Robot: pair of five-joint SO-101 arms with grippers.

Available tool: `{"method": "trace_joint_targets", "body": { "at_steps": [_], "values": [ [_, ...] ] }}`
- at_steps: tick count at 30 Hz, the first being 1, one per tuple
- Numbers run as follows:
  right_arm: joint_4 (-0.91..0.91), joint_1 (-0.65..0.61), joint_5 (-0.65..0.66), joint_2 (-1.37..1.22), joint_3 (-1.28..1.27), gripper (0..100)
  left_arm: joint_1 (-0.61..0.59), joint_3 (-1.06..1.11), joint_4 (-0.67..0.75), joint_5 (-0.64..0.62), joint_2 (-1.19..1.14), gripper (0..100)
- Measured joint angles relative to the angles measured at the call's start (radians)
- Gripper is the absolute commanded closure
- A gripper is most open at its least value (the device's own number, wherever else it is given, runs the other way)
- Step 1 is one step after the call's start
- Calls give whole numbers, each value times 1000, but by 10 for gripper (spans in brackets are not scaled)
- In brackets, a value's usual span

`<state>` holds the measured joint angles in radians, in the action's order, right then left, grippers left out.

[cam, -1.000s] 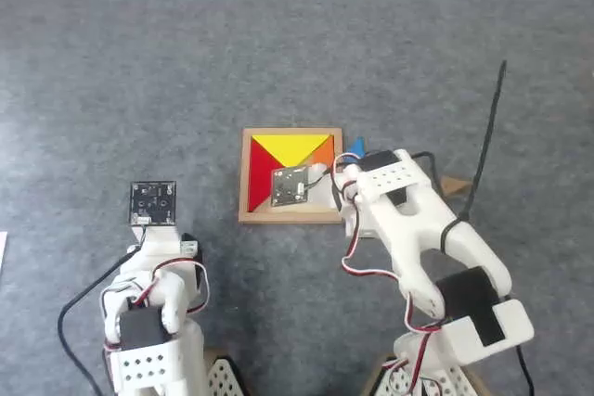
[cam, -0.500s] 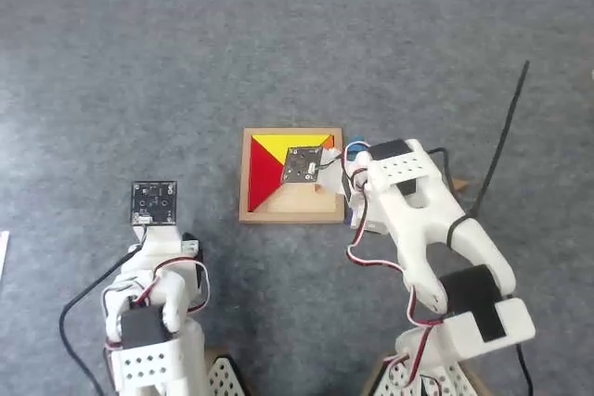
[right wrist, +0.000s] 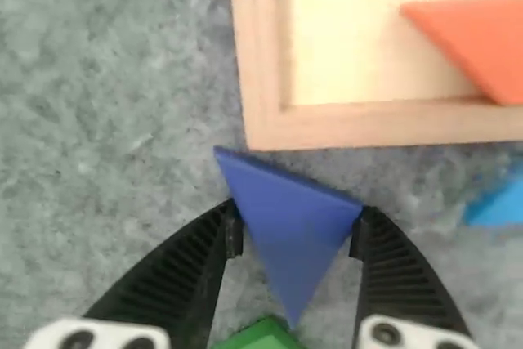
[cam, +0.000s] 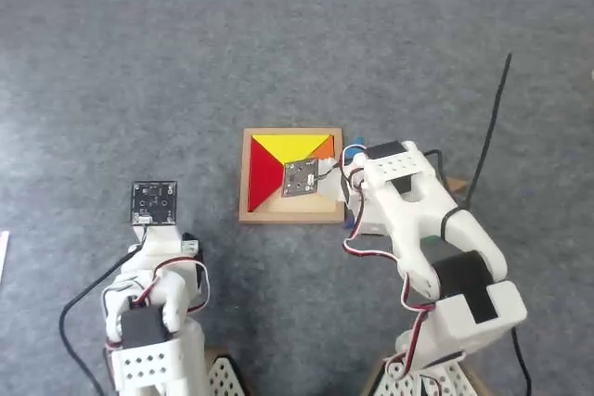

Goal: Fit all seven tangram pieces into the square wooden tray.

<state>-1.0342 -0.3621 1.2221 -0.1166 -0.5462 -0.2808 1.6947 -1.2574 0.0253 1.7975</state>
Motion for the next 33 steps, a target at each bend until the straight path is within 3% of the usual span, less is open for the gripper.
{"method": "trace_joint_targets", "body": {
  "at_steps": [24,33],
  "values": [
    [20,0,3,5,5,854,0,0,0,0,0,919],
    [2,-12,-8,216,-121,854,0,0,0,0,0,919]
  ]
}}
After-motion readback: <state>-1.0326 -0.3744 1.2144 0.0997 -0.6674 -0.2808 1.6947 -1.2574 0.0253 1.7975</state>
